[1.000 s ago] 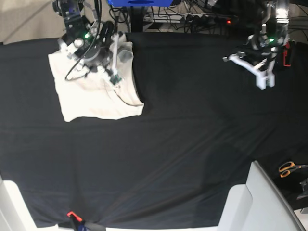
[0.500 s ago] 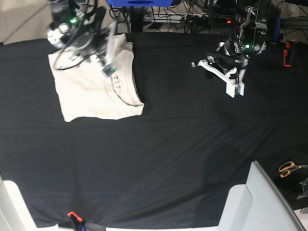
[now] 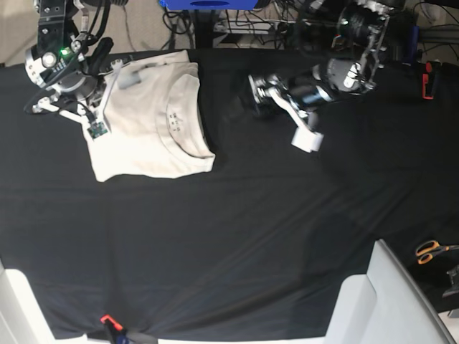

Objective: Fold the T-shirt properly
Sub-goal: 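Reach the left gripper to the shirt's collar edge and grasp it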

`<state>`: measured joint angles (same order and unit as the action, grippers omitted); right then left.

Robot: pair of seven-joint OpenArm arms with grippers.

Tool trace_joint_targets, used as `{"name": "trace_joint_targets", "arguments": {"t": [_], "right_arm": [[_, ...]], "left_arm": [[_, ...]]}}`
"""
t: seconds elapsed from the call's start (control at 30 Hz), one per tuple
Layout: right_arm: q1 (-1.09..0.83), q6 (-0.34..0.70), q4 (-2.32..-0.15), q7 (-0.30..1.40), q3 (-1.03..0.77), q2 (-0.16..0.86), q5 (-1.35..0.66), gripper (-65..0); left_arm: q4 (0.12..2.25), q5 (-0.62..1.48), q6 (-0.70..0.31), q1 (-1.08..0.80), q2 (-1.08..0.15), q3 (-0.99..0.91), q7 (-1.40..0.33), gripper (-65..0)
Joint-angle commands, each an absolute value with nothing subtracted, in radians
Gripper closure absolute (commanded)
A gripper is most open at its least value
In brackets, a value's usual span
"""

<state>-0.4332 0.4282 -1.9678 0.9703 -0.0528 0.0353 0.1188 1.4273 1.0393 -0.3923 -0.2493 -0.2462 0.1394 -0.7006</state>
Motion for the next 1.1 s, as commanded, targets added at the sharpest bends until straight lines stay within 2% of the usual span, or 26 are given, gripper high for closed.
{"name": "trace_joint_targets", "arguments": {"t": [0.0, 0.27, 0.43, 0.67, 0.9, 1.07], "right_arm": [[-0.433, 0.429, -1.982, 0.958, -0.056, 0.038, 0.117, 0.0], [-0.433, 0.429, -1.982, 0.958, -0.056, 0.038, 0.117, 0.0], [-0.433, 0.429, -1.98, 0.958, -0.056, 0.038, 0.117, 0.0], [-0.43, 0.429, -1.98, 0.958, -0.056, 0.038, 0.117, 0.0], [-0.427, 0.429, -1.98, 0.958, -0.056, 0.033, 0.116, 0.0], [-0.427, 0.429, -1.98, 0.958, -0.056, 0.031, 0.114, 0.0]], "left_arm": [[1.409, 1.053, -0.427, -0.237, -0.242, 0.142, -0.694, -65.0], [1.176, 1.0, -0.533, -0.156, -0.136, 0.173, -0.694, -65.0], [1.112, 0.921, -0.535, -0.082, -0.128, 0.265, -0.694, -65.0], [0.911, 0.909, -0.539, 0.062, -0.101, 0.404, -0.691, -65.0], [0.881, 0.918, -0.539, 0.15, -0.093, 0.549, -0.693, -65.0], [0.914, 0.918, -0.539, 0.16, -0.093, 0.579, -0.694, -65.0]]}}
